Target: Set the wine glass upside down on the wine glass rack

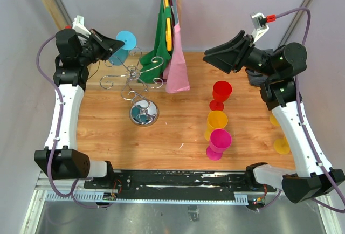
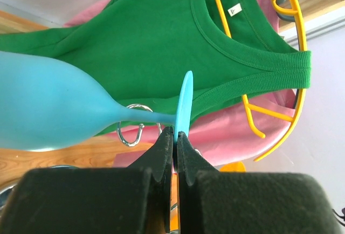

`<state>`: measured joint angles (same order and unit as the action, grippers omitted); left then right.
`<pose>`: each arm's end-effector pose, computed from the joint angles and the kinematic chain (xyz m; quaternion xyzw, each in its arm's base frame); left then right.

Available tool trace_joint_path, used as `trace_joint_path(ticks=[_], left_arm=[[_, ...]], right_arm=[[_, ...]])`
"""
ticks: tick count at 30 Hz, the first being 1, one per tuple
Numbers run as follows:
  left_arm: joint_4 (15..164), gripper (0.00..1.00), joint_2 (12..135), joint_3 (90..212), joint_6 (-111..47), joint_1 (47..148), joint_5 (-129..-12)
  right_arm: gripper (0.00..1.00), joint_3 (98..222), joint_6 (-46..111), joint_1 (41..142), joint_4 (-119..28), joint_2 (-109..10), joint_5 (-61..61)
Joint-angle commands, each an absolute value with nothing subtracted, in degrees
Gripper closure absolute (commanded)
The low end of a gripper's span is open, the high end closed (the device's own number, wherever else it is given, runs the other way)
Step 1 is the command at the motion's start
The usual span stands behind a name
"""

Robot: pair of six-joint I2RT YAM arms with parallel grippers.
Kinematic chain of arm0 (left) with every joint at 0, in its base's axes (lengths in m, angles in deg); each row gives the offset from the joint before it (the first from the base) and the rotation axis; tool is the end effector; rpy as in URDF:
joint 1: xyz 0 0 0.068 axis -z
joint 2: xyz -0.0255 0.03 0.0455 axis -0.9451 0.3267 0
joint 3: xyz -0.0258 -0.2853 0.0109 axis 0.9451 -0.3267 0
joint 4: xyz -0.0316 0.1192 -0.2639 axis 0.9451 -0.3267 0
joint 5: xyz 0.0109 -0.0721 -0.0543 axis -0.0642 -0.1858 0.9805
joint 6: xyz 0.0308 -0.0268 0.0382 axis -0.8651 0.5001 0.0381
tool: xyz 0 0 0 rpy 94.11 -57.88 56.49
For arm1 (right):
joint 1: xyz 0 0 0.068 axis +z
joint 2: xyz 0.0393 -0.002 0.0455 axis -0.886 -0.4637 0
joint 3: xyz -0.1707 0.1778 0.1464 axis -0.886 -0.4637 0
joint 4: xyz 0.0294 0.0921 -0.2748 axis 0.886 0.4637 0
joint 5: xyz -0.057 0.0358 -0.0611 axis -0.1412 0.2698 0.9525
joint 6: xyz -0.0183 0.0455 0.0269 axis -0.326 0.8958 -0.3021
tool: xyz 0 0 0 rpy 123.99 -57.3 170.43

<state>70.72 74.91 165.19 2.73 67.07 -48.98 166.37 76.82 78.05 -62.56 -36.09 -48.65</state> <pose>0.3286 0.0029 0.4742 -0.1523 0.7312 -0.4092 0.5242 0.2329 0.0985 0.5457 -0.2547 0.5410 0.6162 0.5125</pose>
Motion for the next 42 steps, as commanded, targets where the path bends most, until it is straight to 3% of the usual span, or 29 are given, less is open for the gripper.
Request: trace_joint_path(ticks=[1, 27, 42], left_arm=[[71.38, 1.0, 72.72, 163.68, 3.51, 66.54, -46.78], [66.23, 1.0, 71.75, 161.0, 4.51, 66.54, -43.53], [72.56, 1.0, 73.09, 158.57, 7.23, 66.54, -34.07]], right_arm=[[0.49, 166.02, 77.02, 77.24, -64.02, -35.42, -48.11], [0.49, 165.09, 77.36, 77.3, -63.91, -34.6, -47.92], [0.49, 165.62, 78.07, 77.35, -64.3, -35.32, -47.92]])
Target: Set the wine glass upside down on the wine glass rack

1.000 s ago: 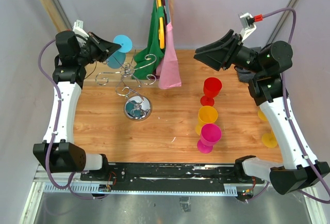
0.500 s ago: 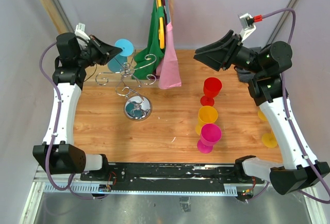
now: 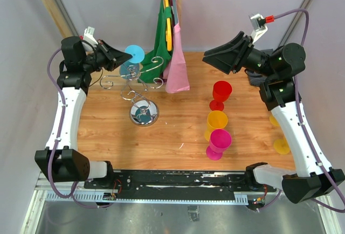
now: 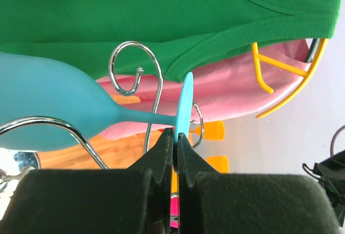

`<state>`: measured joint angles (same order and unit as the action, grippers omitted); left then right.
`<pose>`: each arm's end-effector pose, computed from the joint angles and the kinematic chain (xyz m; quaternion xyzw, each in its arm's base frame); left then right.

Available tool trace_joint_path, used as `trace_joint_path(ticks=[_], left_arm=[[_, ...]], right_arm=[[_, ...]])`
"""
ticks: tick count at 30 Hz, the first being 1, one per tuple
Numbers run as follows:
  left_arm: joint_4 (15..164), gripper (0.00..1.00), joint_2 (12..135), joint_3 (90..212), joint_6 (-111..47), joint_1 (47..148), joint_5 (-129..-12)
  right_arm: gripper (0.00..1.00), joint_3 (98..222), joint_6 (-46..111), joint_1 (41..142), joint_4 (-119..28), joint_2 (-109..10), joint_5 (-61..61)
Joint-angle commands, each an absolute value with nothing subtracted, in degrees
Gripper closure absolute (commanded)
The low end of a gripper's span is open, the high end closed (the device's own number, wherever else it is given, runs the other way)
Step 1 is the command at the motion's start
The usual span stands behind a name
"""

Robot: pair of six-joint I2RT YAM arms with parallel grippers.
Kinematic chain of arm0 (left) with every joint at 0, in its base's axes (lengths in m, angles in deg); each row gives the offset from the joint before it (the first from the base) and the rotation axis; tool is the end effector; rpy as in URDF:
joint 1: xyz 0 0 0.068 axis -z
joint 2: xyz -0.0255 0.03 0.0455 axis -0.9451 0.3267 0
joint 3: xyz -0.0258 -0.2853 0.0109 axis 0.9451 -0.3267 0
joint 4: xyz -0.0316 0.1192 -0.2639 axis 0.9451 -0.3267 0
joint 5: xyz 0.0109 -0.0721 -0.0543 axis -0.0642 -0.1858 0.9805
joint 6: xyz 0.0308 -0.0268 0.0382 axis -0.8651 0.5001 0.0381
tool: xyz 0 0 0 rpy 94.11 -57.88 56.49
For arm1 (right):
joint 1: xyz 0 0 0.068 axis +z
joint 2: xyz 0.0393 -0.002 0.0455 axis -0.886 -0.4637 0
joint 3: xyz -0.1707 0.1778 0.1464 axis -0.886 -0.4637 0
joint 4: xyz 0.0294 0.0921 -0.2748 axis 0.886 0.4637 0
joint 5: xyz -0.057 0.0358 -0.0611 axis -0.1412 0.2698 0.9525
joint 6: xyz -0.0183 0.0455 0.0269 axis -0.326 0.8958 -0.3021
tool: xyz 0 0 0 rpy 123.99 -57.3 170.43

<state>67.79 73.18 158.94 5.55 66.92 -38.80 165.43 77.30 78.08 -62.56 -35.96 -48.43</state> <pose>0.3217 -0.0023 0.4385 -0.1449 0.7608 -0.4686 0.4249 0.2348 0.0991 0.5407 -0.2478 0.5466 0.6189 0.5067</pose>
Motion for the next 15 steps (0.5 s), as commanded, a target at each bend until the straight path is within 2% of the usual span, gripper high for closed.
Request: trace_joint_path(ticks=[1, 15], left_arm=[[72.67, 1.0, 73.21, 158.65, 7.26, 66.54, -34.15], [78.07, 1.0, 77.03, 159.57, 10.11, 66.54, -32.78]], right_arm=[[0.49, 165.61, 78.09, 77.32, -64.42, -35.32, -47.88], [0.49, 165.64, 78.35, 77.37, -64.57, -36.11, -47.85]])
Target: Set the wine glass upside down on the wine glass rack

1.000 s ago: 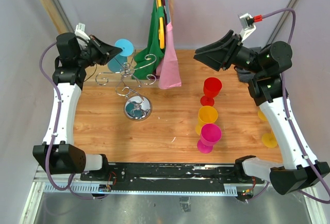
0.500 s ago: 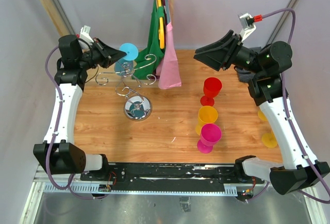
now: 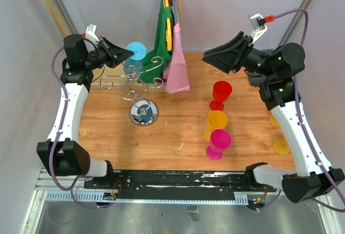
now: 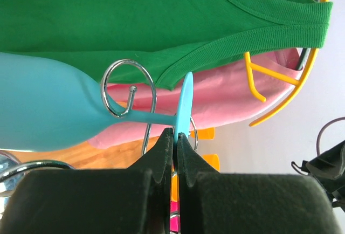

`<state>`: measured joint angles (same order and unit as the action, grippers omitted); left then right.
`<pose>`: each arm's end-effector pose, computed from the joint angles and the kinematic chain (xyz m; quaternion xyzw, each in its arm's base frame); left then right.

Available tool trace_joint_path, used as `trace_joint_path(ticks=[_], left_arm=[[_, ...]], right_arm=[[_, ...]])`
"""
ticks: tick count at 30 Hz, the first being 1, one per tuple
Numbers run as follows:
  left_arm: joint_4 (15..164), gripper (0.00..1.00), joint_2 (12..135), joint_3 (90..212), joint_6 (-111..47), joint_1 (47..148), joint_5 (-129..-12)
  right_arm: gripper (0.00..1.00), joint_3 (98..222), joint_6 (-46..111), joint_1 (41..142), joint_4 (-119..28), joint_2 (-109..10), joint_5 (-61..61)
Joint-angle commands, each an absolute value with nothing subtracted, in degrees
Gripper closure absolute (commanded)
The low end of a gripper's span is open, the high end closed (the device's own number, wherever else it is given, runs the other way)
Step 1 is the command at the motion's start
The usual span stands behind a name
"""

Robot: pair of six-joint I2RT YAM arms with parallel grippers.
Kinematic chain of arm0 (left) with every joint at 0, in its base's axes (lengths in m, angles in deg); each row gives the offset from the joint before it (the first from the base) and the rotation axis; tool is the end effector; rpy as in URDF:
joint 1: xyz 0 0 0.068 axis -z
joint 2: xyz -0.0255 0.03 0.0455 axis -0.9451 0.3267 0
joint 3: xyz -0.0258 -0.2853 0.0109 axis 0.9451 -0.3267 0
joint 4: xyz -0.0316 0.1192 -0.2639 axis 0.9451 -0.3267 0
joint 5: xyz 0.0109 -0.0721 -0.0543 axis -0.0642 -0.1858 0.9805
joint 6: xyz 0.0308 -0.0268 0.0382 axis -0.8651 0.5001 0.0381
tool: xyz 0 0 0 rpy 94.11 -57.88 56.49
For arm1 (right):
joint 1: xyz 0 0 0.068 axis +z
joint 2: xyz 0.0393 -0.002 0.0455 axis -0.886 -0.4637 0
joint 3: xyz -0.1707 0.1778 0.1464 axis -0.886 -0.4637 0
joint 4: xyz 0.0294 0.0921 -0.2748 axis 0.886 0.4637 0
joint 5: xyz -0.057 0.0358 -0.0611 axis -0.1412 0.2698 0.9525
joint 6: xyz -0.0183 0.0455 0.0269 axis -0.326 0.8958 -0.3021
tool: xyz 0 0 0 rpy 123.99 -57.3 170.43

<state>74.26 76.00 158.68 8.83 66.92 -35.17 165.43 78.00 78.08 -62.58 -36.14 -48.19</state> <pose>0.3389 -0.0029 0.4332 -0.1309 0.7459 -0.5018 0.4180 0.2362 0.0994 0.5401 -0.2421 0.5490 0.6218 0.5033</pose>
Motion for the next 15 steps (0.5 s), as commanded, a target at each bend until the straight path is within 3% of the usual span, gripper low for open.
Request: trace_joint_path(ticks=[1, 15], left_arm=[[78.83, 1.0, 77.17, 159.49, 10.54, 66.54, -32.49], [86.6, 1.0, 78.82, 158.82, 16.89, 66.54, -36.57]], right_arm=[[0.49, 165.62, 78.24, 77.4, -64.59, -36.11, -47.76], [0.49, 164.99, 78.03, 77.42, -64.94, -36.71, -47.46]])
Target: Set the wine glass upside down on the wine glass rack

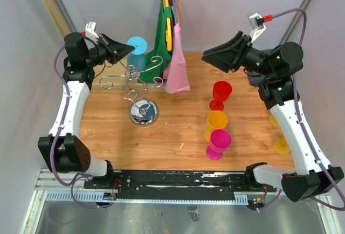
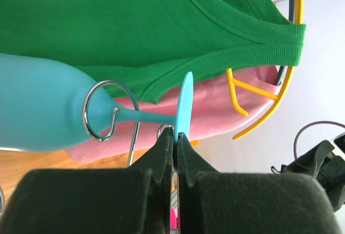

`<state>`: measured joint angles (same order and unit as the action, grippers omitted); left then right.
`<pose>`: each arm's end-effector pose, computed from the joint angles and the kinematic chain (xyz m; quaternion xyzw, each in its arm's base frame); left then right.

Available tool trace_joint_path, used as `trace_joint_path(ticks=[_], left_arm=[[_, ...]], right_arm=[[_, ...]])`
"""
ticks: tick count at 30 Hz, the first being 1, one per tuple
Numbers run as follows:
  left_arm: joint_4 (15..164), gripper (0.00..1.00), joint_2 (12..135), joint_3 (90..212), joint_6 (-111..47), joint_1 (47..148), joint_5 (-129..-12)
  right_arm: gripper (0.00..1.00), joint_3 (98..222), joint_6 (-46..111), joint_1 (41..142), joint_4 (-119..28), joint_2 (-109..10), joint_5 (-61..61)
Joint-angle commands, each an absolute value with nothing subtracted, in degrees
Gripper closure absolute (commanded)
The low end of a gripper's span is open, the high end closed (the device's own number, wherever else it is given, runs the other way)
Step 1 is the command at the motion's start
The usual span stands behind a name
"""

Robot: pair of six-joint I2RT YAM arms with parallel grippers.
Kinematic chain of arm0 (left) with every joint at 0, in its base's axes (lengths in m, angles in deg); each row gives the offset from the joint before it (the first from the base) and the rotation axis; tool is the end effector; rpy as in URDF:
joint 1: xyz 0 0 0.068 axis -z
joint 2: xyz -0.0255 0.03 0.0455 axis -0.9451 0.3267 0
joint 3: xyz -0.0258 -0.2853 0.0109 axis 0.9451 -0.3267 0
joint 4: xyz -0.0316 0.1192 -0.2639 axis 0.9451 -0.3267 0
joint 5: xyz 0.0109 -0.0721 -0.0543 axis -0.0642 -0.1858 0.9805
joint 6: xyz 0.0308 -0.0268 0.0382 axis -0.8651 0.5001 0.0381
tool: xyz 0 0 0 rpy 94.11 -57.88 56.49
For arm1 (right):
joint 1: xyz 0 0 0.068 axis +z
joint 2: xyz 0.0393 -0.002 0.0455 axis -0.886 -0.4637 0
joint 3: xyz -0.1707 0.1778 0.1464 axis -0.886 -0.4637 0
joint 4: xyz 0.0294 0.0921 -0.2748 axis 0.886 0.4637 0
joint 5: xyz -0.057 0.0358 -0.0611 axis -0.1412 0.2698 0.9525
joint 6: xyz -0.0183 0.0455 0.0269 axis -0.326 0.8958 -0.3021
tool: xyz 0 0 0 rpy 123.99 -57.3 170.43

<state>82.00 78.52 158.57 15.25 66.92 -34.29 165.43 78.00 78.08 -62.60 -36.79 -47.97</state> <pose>0.3548 -0.0022 0.4318 -0.1426 0.7216 -0.5331 0.4180 0.2409 0.1006 0.5375 -0.2380 0.5525 0.6220 0.5012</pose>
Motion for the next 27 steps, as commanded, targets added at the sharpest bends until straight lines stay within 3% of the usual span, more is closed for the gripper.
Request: trace_joint_path(ticks=[1, 27], left_arm=[[86.58, 1.0, 79.0, 159.05, 17.22, 66.54, -36.97], [78.3, 1.0, 76.86, 160.68, 12.0, 65.15, -43.64]], right_arm=[[0.49, 164.93, 78.01, 77.4, -64.88, -36.72, -47.46], [0.49, 164.45, 78.0, 77.41, -65.45, -37.59, -47.23]])
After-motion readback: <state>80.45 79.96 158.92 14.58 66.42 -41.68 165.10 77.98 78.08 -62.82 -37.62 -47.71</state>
